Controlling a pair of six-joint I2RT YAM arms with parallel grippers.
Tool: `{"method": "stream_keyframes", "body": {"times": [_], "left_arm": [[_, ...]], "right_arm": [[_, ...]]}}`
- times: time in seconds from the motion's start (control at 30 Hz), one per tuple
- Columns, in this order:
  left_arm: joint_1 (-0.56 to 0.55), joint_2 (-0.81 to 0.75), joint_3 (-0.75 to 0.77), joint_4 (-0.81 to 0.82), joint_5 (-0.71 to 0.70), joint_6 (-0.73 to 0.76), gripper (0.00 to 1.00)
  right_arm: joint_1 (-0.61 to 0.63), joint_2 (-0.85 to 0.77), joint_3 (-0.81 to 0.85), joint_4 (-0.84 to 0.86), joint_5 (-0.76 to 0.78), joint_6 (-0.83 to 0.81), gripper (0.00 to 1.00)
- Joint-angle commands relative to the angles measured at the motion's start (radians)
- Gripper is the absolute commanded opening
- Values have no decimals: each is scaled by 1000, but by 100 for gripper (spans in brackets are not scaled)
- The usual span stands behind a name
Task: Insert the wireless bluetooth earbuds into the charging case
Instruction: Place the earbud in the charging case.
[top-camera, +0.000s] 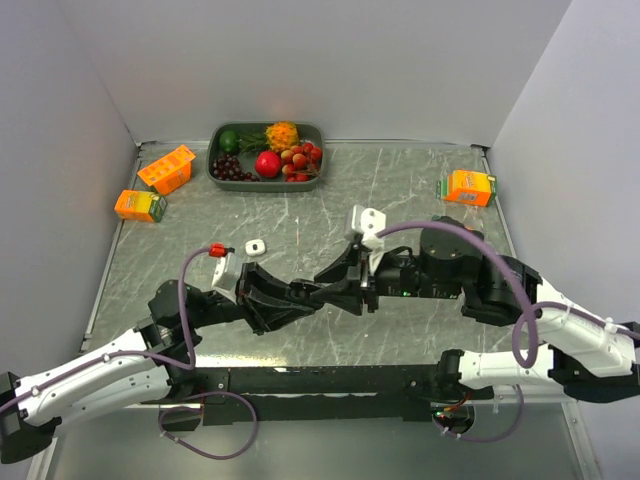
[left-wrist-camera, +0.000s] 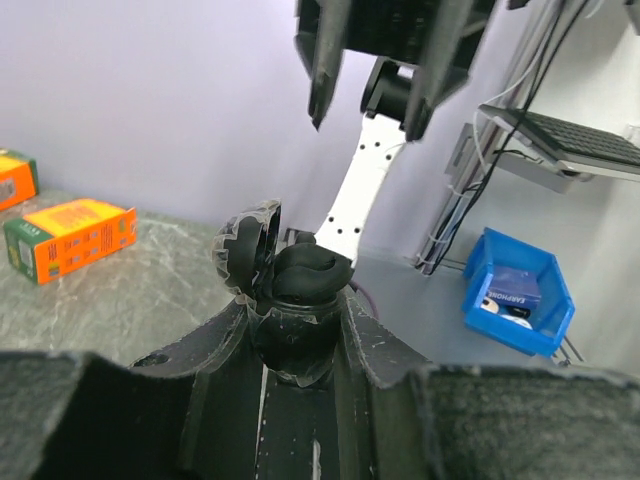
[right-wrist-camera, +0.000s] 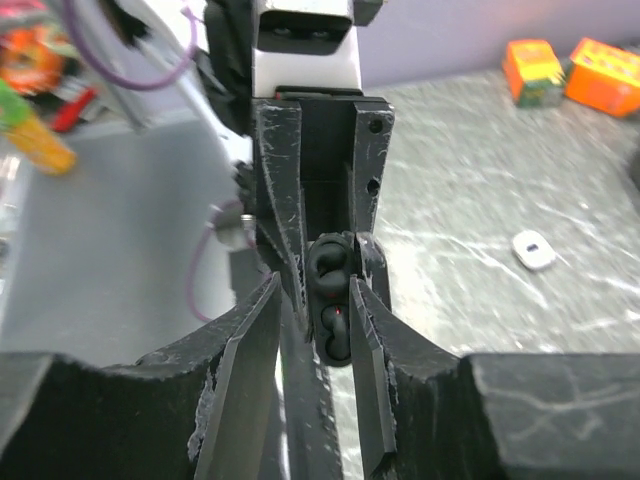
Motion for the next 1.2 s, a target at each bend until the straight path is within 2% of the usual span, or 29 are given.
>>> {"method": "stream_keyframes", "body": {"times": [0.0, 0.1, 0.2, 0.43, 0.83, 1.03, 1.17], "left_arm": [[-4, 16, 8, -37, -43, 11, 1], [-5, 24, 11, -60, -40, 8, 1], [-5, 27, 12, -77, -37, 2, 1], [-4, 36, 9, -97, -37, -10, 1], [-4, 64, 16, -117, -30, -13, 1], [-4, 64, 16, -114, -32, -13, 1], [-4, 64, 19, -116, -34, -10, 1]], "right_arm": [[71, 61, 73, -115, 221, -68, 39], [103, 87, 80, -141, 279, -90, 31], [117, 106, 81, -165, 313, -98, 29], [121, 133, 100, -208, 328, -94, 34], [124, 122, 86, -184, 276, -87, 35], [132, 139, 96, -215, 243, -94, 31], [138, 162, 106, -241, 238, -98, 32]]}}
